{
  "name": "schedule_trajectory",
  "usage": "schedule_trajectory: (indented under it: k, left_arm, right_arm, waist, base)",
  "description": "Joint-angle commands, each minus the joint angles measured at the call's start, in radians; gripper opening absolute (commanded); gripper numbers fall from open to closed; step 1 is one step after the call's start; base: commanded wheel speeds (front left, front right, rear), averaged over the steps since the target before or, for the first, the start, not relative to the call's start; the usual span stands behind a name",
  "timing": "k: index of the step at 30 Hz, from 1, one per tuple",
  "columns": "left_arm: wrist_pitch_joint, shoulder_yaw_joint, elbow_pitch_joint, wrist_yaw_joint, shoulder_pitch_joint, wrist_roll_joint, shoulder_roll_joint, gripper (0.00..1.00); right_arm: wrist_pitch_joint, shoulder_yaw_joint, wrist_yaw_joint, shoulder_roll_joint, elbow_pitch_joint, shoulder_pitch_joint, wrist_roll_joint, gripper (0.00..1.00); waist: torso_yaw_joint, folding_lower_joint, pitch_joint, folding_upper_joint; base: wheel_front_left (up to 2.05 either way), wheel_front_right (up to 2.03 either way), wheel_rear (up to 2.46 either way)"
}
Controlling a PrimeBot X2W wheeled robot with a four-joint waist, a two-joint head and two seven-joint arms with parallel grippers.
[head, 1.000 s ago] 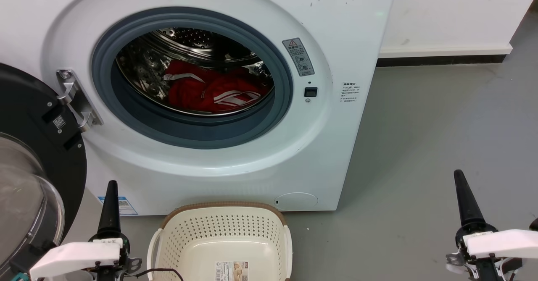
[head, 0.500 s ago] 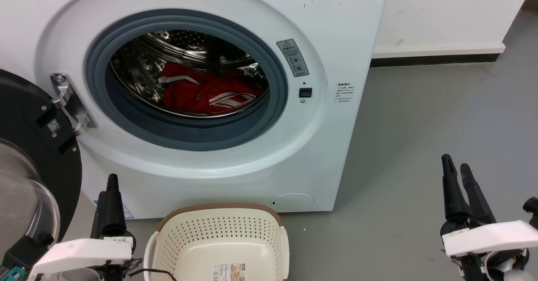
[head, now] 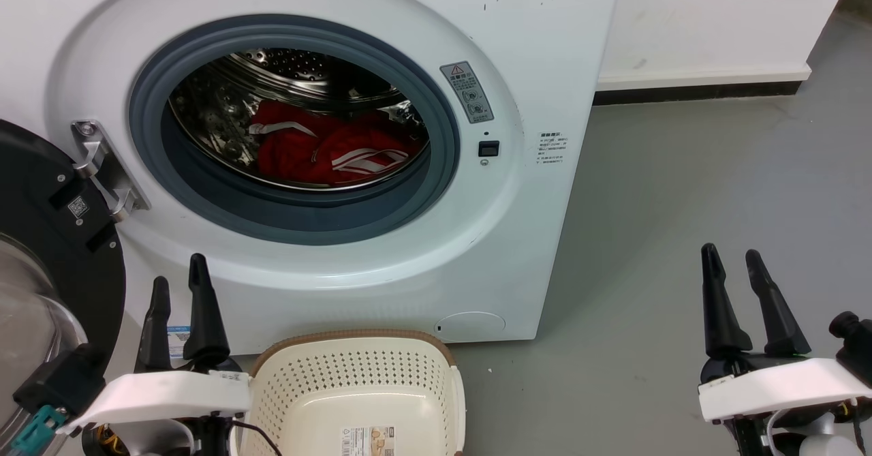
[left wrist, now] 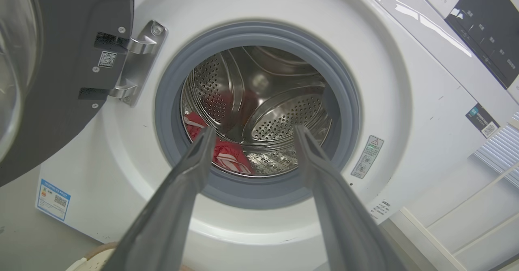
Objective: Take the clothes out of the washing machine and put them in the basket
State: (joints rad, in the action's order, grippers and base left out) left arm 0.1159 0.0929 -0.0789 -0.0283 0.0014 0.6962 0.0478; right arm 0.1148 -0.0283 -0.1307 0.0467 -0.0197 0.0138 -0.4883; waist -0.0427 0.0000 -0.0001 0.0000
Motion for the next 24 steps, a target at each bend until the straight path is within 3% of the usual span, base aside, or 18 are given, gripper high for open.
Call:
schedule_trajectory:
  k: [1,9,24]
  left_arm:
    - [0.009,-0.011,-0.029,-0.007,0.001,-0.043,0.003,1.0]
    - [0.034,-0.085,-0.02,0.018,0.021,-0.204,0.003,1.0]
    - [0.072,-0.163,0.063,-0.046,0.049,-0.374,0.035,1.0]
  right_arm:
    - [0.011,0.001,0.0,0.004,-0.019,-0.005,0.041,1.0]
    - [0.036,0.025,0.0,0.004,0.018,-0.02,0.154,1.0]
    - [0.073,0.033,0.0,0.004,0.056,-0.036,0.329,1.0]
  waist:
    - [0.0,0.0,0.0,0.0]
    - [-0.002,0.0,-0.002,0.0]
    - [-0.016,0.0,-0.008,0.0]
  base:
    - [0.0,0.0,0.0]
    - [0.0,0.0,0.0]
    - [0.0,0.0,0.0]
